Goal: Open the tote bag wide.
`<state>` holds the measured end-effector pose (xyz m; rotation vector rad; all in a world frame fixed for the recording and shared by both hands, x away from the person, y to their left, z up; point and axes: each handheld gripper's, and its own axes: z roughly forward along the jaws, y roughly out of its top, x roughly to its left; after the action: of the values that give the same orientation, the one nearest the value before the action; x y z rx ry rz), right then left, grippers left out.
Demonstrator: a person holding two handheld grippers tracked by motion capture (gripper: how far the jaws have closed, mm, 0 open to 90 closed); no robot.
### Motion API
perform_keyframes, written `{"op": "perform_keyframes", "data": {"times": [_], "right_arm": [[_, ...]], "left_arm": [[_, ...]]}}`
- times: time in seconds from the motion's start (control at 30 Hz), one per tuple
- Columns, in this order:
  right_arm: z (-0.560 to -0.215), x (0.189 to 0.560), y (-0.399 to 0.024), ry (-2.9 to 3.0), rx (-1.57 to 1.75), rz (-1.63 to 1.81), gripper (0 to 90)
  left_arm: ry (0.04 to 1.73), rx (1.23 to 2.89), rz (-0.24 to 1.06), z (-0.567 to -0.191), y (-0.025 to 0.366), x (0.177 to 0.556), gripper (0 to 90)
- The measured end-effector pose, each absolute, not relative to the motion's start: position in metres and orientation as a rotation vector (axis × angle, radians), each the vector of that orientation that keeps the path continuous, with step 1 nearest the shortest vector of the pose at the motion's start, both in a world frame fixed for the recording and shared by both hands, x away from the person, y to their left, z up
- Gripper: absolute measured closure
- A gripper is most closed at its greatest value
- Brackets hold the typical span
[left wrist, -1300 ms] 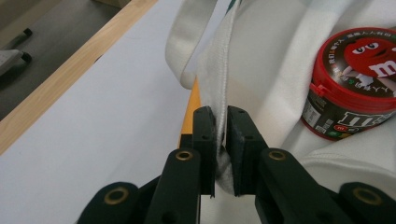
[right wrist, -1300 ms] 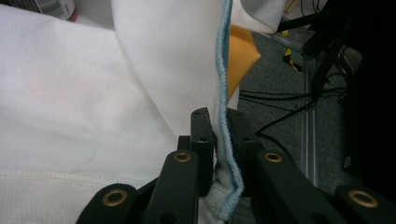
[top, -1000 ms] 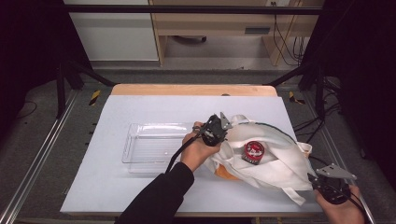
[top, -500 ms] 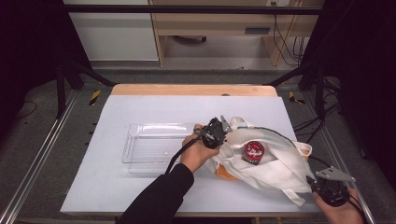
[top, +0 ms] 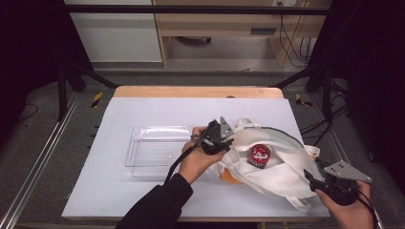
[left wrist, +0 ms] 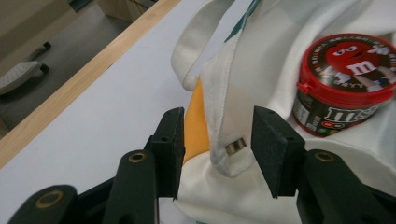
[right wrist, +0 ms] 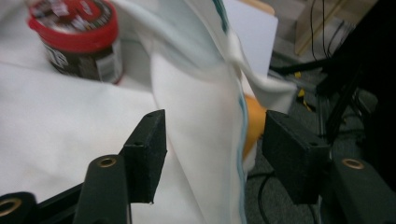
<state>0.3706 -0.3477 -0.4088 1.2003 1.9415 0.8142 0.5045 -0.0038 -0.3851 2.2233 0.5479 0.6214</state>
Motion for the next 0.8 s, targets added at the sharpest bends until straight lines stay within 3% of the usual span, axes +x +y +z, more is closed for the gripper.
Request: {"op": "perform_keyframes", "data": {"times": [0.27, 0.8], "right_arm": [[-0.378, 0.396, -0.316, 2.011, 1.091, 0.83, 32.1], [-0.366, 0.462, -0.295, 2.121, 1.005, 0.871, 33.6]], "left_arm": [[0.504, 2.194, 0.569, -0.378, 0.003, 0.478, 52.6], [0.469, 2.2, 0.474, -0.394, -0.012, 0.443, 47.0]]}}
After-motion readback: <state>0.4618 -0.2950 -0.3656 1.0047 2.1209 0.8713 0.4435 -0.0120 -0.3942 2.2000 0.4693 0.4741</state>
